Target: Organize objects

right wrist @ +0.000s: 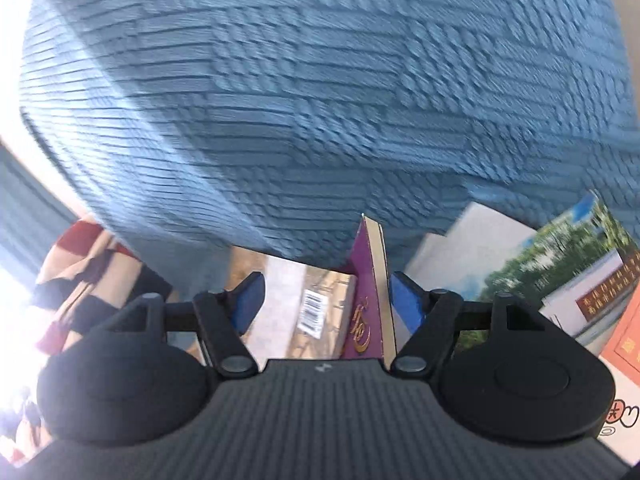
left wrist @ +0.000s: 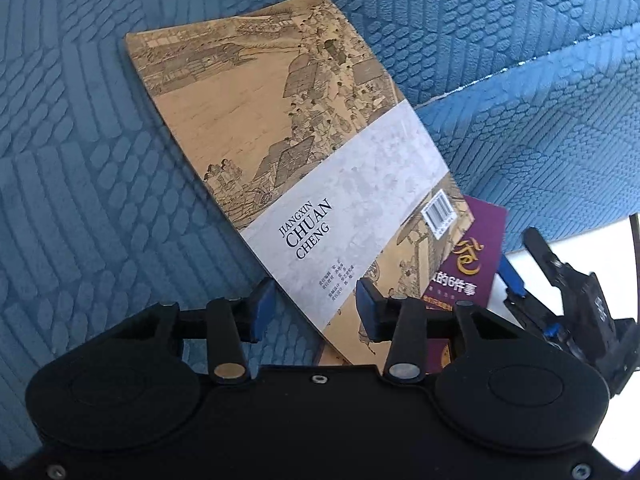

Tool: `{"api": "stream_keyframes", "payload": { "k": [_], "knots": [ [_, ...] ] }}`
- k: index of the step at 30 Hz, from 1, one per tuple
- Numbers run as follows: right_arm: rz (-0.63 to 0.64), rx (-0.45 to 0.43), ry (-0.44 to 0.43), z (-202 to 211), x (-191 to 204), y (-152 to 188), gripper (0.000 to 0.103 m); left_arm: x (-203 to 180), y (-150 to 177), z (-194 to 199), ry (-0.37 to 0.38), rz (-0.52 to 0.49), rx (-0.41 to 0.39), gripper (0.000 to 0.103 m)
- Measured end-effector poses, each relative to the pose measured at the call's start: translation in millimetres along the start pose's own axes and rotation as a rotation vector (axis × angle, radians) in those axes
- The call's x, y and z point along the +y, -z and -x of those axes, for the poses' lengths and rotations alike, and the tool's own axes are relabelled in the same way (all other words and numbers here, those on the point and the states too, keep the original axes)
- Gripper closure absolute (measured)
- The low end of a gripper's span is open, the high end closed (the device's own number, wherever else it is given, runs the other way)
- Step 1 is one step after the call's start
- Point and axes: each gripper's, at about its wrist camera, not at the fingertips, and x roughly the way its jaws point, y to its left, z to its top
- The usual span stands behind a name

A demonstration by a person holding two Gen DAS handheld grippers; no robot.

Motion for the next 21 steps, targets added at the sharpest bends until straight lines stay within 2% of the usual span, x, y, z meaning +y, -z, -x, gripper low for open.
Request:
{"api": "stream_keyframes", "payload": {
  "k": [3, 7, 9, 11, 17, 21],
  "knots": [
    [0.036, -0.032, -0.034, 6, 9, 2, 0.031, 0, 0, 0, 0.003, -0.001, -0.001, 0.062],
    [0.007, -0.073, -0.051, 7, 14, 2, 0.031, 0, 1, 0, 0.007, -0.006, -0.003, 0.062],
    [0.013, -0.077, -0.017, 5, 17, 2, 0.031, 1, 2, 1, 0.009, -0.007, -0.003, 0.063],
    [0.025, -0.083, 0.058, -5, 20, 4, 0.032, -1, 1, 0, 0.009, -0.011, -0.004, 0.063],
    [-0.022, -0.137, 0.039, -20, 31, 9, 0.031, 4, 0, 2, 0.013, 0.01, -0.003, 0.068],
    [0.08, -0.065, 0.109, -47, 39, 14, 0.031, 8, -1, 3, 0.006, 0.018, 0.0, 0.075]
  ]
}}
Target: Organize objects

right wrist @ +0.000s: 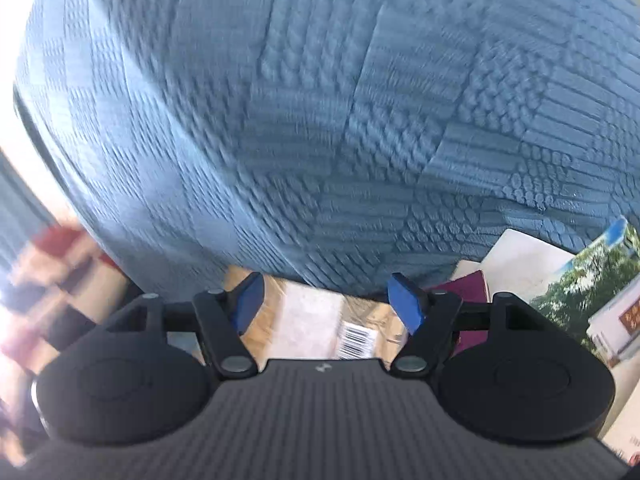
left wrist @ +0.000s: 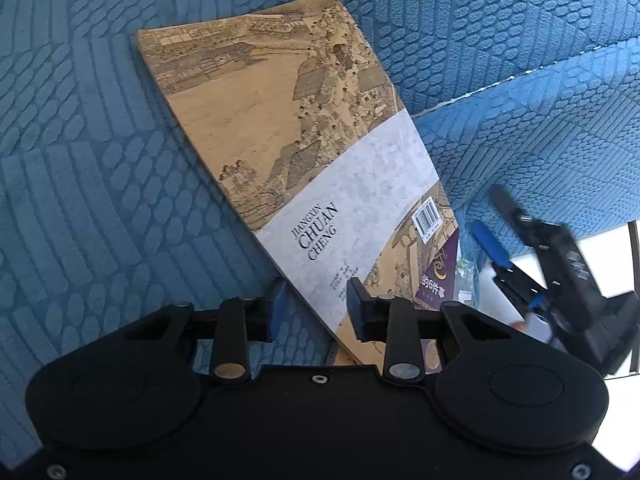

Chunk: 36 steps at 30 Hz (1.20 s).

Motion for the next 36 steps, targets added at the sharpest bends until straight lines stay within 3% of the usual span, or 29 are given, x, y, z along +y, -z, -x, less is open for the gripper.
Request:
{"api": "stream_keyframes", "payload": {
  "k": [4, 8, 13, 17, 22, 23, 25, 32, 34, 36],
  "knots": [
    [0.037, 0.077, 0.088, -27, -7, 4, 0.031, 3, -2, 0, 0.006, 0.014, 0.008, 0.078],
    [0.024, 0.113, 0.098, -45, -18, 6, 0.031, 1, -2, 0, 0.003, 0.005, 0.011, 0.078],
    [-0.067, 0.143, -0.044, -51, -28, 7, 0.026, 1, -1, -1, 0.005, 0.013, 0.003, 0.078],
    [-0.238, 0.131, -0.246, -38, -47, 5, 0.026, 6, 0, -2, 0.03, 0.066, -0.001, 0.078],
    [-0.227, 0.076, -0.451, -15, -36, 1, 0.03, 18, 0, -3, 0.075, 0.168, 0.01, 0.079],
    [-0.172, 0.068, -0.418, -11, -29, 1, 0.042, 18, 0, -3, 0.074, 0.166, 0.01, 0.079],
    [-0.063, 0.085, -0.29, -11, -15, 2, 0.053, 16, 1, -2, 0.065, 0.154, 0.005, 0.079],
    [-0.012, 0.248, -0.167, -38, -11, 22, 0.054, 17, 1, 2, 0.066, 0.153, 0.002, 0.078],
    [0.017, 0.254, -0.09, -44, -7, 29, 0.058, 19, 2, 4, 0.068, 0.147, 0.002, 0.078],
    [-0.009, 0.231, -0.066, -40, -2, 35, 0.059, 20, 2, 4, 0.07, 0.151, 0.001, 0.078]
  ]
}}
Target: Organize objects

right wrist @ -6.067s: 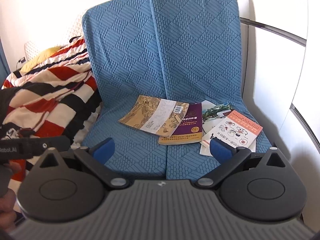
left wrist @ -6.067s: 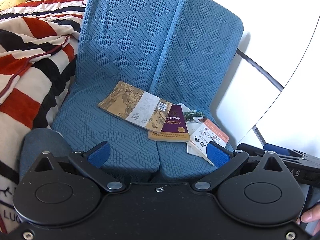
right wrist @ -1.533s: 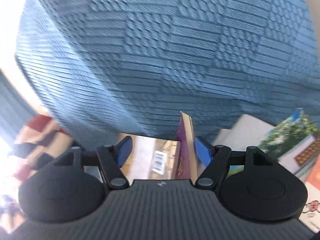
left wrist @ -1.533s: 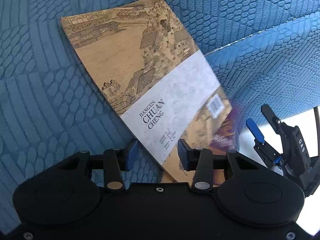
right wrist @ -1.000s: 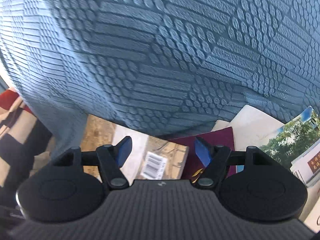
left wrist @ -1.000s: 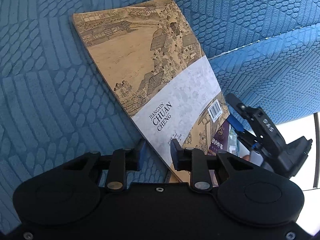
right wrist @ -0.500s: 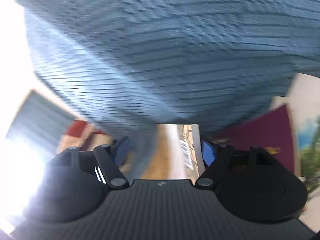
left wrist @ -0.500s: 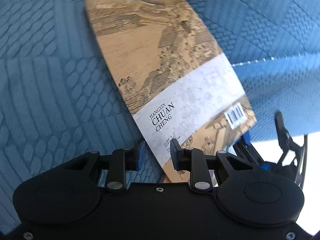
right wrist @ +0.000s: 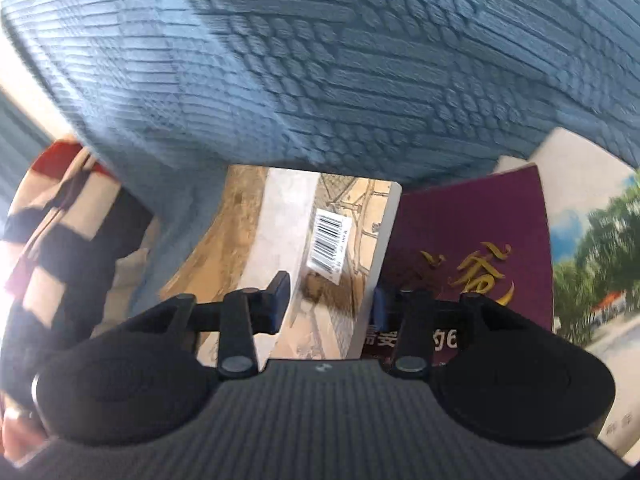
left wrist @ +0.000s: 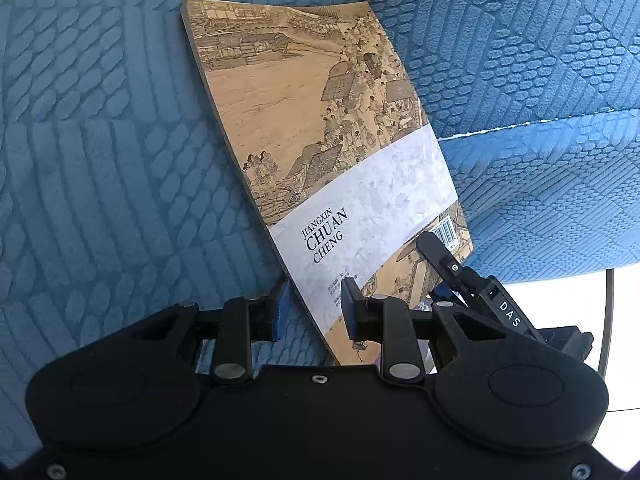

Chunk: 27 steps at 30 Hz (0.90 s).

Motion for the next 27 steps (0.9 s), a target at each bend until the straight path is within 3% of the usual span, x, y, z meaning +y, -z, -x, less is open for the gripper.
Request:
{"api": "stream_keyframes", "payload": {
  "k": [5, 9, 11, 12, 17, 21, 24, 26, 27],
  "knots": [
    [-0.04, -0.041, 0.001, -2, 4, 3, 0.059, 2, 1, 1, 0.005, 0.005, 0.008, 0.078],
    [-0.177, -0.017, -0.047, 4, -8, 3, 0.059, 4, 1, 11, 0.002, -0.021, 0.011, 0.078],
    [-0.178, 0.01, -0.05, 4, -6, 4, 0.072, 8, -1, 16, 0.011, -0.001, 0.011, 0.077],
    [-0.167, 0.025, -0.033, 5, -3, 5, 0.072, 10, -2, 19, 0.014, 0.016, 0.007, 0.077],
    [-0.229, 0.069, -0.064, 8, 14, 16, 0.082, 14, 0, 33, 0.035, 0.089, -0.025, 0.059],
    [-0.239, 0.063, -0.081, 21, 32, 20, 0.087, 8, 6, 42, 0.044, 0.084, -0.056, 0.05],
    [-0.295, 0.04, -0.116, 35, 40, 21, 0.091, 10, 14, 57, 0.09, 0.121, -0.089, 0.04],
    [-0.312, 0.031, -0.108, 42, 50, 20, 0.091, 12, 20, 70, 0.123, 0.146, -0.125, 0.027],
    [-0.319, 0.026, -0.095, 45, 55, 18, 0.091, 13, 22, 75, 0.137, 0.157, -0.135, 0.026]
  ]
}}
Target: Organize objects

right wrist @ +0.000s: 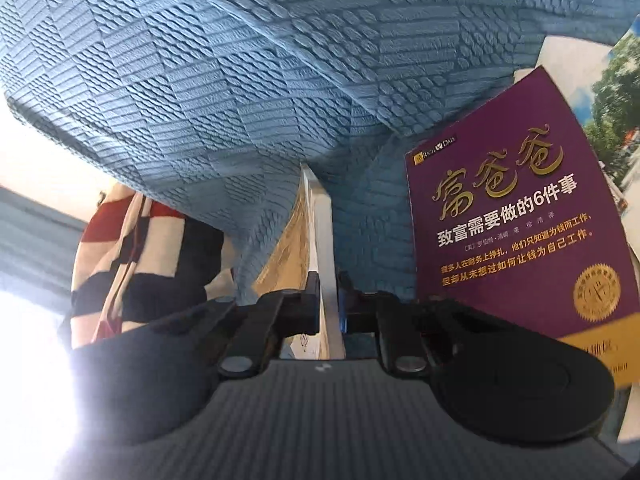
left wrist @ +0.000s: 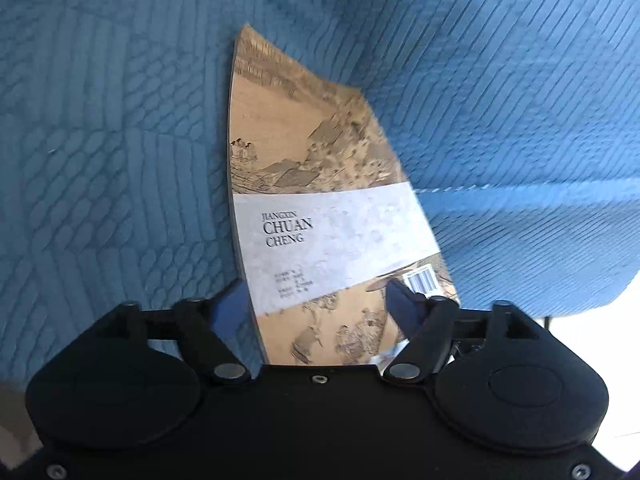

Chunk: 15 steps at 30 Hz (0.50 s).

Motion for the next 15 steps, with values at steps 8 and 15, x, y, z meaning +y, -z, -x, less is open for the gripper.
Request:
{"api": "stream_keyframes", "payload": {
  "k": [8, 15],
  "knots": [
    [-0.048, -0.036, -0.035, 11, 25, 13, 0.091, 20, 16, 32, 0.018, 0.11, -0.002, 0.022],
    [-0.087, -0.051, -0.051, 13, 35, 27, 0.091, 16, 36, 40, 0.026, 0.105, -0.002, 0.022]
  ]
}}
